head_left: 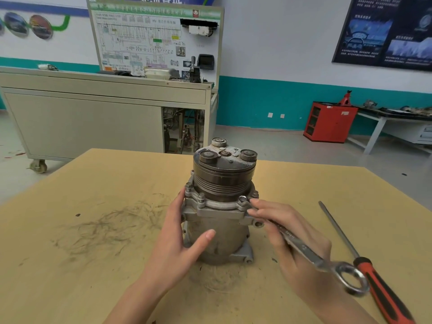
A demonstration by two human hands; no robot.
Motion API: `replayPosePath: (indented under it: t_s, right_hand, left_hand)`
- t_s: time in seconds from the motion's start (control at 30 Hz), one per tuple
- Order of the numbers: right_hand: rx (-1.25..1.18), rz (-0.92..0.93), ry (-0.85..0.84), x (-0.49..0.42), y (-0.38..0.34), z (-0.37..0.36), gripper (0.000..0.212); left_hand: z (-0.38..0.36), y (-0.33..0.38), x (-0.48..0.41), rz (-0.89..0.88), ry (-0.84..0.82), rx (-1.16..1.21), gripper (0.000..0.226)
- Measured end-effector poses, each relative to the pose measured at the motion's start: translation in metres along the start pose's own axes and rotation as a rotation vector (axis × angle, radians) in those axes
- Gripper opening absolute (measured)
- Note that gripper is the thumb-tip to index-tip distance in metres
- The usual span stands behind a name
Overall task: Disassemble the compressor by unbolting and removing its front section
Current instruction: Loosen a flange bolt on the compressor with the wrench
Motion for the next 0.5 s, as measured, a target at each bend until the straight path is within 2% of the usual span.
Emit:
replayPosePath:
  t_s: [0.07, 0.17, 0.23, 0.3, 0.4, 0.5]
  right_hand:
    - [-0.163, -0.137, 0.079, 0.005, 0.016, 0.004, 0.025]
    - [-0.612, -0.566, 0.256, 0.008, 0.07, 0.006, 0.033]
    - [-0.833, -0.844, 0.283, 0.007, 0.102, -0.007, 0.031]
    - [-0.987, -1.026, 0.266, 0.006, 0.122, -0.022, 0.023]
    - [-1.102, -1.101, 0.22, 0.002, 0.131, -0.037, 0.019]
    - [-1.032, -1.008, 0.257, -0.004, 0.128, -0.024, 0.028]
  left_hand:
    - [0.0, 0.001, 0.0, -0.006, 0.001, 0.002, 0.08]
    - [0.0, 0.001, -0.001, 0.002, -0.004, -0.006, 0.08]
    - [0.001, 0.001, 0.0, 0.003, -0.001, -0.009, 0.083]
    - [0.001, 0.0, 0.0, 0.009, 0.003, -0.01, 0.084]
    - [0.001, -0.001, -0.001, 0.002, 0.008, 0.0, 0.082]
    - [0.001, 0.0, -0.001, -0.005, 0.006, 0.005, 0.079]
Point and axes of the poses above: each hand's wrist, its own x-axis away from the middle knuckle, its own z-axis out of the back of the hand, y = z × x, the point moved 10 cm from there along -x, towards the middle knuckle, and after that the axes turned 2 degrees about y, right-handed, at the moved point
